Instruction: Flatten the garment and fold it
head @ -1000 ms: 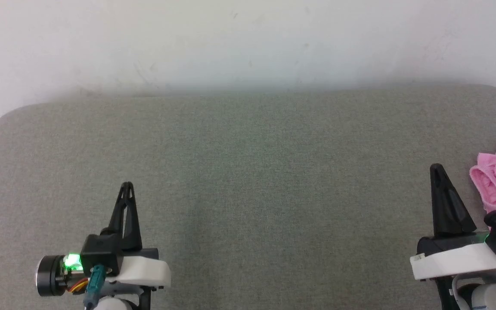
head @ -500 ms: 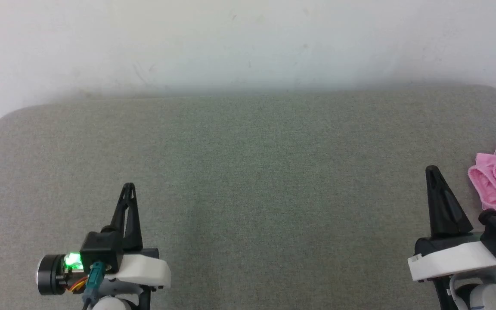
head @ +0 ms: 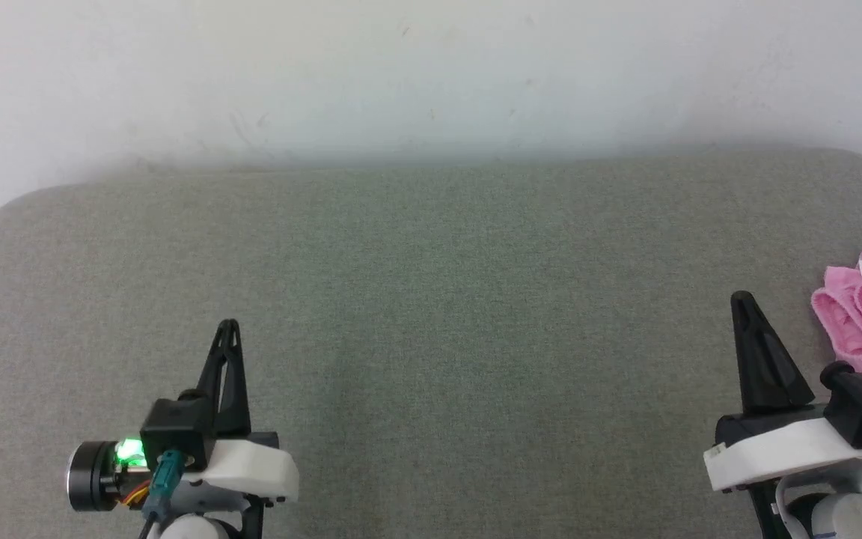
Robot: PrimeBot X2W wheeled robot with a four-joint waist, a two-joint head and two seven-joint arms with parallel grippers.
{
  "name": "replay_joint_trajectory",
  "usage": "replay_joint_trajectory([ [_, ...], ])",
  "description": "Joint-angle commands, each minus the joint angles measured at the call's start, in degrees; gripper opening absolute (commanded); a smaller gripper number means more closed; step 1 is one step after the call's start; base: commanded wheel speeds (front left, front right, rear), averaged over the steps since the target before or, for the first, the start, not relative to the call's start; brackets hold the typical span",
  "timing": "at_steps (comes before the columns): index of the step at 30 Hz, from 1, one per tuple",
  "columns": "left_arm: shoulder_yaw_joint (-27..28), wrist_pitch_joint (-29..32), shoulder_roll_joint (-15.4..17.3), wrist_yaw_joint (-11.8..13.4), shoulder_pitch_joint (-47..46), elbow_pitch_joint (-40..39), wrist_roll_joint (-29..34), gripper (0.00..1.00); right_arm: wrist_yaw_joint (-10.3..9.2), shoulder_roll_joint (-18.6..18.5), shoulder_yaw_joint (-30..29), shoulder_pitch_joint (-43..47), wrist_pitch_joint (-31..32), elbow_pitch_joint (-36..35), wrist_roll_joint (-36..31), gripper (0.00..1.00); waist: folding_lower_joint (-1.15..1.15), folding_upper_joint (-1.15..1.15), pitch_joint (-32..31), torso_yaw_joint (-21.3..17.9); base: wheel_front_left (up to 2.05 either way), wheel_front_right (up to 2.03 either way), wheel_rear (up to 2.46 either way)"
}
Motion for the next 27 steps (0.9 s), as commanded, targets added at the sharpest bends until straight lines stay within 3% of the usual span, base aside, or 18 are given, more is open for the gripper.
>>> replay_joint_trajectory([
  [1,0.49,0.44,-0.29,-0.5,0.32,-0.21,0.44,0.0,-0.04,0.13,0.22,0.22,0.37,-0.07,-0.49,0.0,0.0,0.0,-0.03,-0.02,0.0,0.0,0.0],
  [27,1.74,3.36,-1.16,-2.73,0.52,-0.5,0.89,0.0,-0.06,0.21,0.9,0.36,3.3,-0.08,-2.38,0.0,0.0,0.0,-0.35,-0.31,0.0,0.0,0.0],
])
